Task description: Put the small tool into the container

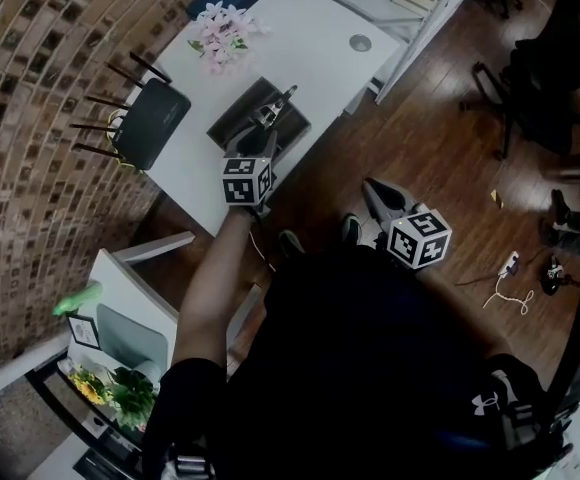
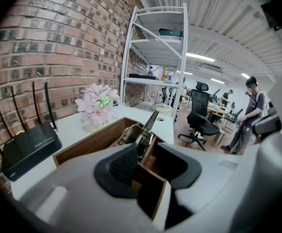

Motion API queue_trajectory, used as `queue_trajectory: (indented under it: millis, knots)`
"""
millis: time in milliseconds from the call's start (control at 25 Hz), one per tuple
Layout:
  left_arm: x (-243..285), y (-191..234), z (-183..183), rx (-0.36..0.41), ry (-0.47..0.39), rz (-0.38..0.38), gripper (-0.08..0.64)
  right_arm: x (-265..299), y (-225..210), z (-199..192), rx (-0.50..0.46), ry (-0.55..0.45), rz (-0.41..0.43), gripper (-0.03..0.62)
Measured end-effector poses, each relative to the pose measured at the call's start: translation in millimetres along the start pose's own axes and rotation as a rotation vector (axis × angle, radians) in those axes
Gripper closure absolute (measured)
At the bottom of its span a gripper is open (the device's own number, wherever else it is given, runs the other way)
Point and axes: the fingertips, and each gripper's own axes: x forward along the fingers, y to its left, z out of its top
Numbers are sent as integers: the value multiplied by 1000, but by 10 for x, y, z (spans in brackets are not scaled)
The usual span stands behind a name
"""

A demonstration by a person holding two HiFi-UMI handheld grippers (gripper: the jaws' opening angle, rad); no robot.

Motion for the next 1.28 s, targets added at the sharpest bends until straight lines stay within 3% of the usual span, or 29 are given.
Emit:
queue_trajectory:
  millis: [240, 520, 840, 1280]
  knots:
    - [-337, -77, -85, -46, -47, -19, 440, 109, 123, 11, -18, 4, 21, 589]
    - [-923, -115, -71, -275, -161, -22, 480, 271, 328, -27, -39, 10, 38, 589]
    - [-1378, -315, 17, -326, -198, -83, 499, 389, 620, 56, -96, 9, 89, 589]
    - [-1477, -550, -123, -407, -184, -152, 499, 312, 680, 97, -130, -22, 97, 589]
